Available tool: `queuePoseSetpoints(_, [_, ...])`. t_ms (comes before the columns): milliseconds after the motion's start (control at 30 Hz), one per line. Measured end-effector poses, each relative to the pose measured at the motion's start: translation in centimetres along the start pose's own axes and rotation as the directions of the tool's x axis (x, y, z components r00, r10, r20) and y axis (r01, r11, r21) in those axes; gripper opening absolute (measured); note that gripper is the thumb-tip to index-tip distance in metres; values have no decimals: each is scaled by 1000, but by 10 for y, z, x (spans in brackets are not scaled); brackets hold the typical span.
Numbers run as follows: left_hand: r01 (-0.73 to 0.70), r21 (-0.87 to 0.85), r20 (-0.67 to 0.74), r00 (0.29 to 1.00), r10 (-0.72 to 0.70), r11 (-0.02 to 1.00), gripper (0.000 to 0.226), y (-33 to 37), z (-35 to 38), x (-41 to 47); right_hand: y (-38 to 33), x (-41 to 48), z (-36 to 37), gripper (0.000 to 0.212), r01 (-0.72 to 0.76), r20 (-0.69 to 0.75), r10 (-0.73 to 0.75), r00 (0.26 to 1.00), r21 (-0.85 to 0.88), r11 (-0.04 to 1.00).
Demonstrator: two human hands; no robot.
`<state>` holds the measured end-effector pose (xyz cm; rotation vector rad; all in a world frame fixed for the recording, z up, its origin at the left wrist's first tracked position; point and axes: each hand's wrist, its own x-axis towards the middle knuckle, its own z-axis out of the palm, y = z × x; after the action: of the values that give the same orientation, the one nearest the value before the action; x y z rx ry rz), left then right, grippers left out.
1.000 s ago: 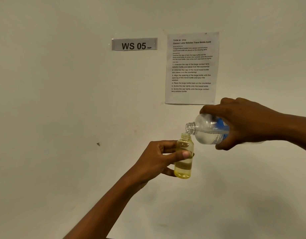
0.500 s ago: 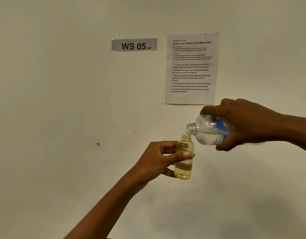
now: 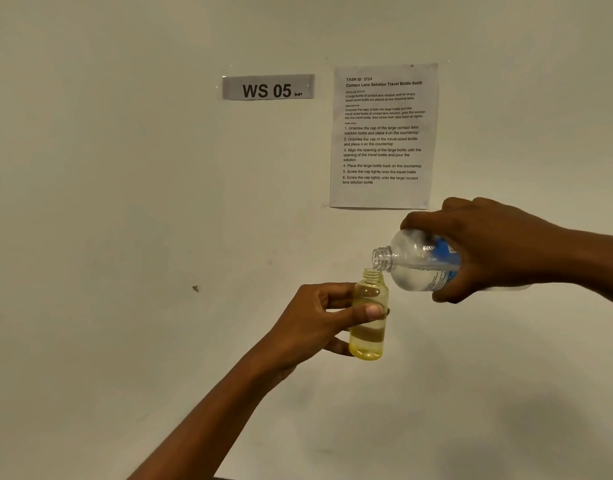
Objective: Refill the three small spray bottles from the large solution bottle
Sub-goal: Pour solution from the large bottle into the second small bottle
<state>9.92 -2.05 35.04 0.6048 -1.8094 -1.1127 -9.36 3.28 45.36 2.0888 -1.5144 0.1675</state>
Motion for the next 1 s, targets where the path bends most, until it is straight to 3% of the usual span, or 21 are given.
queuePoseSetpoints(1000, [5, 5, -10, 1000, -4, 1000, 24, -3, -3, -1, -2, 2, 0, 74, 1, 14, -1, 1000, -6, 1000])
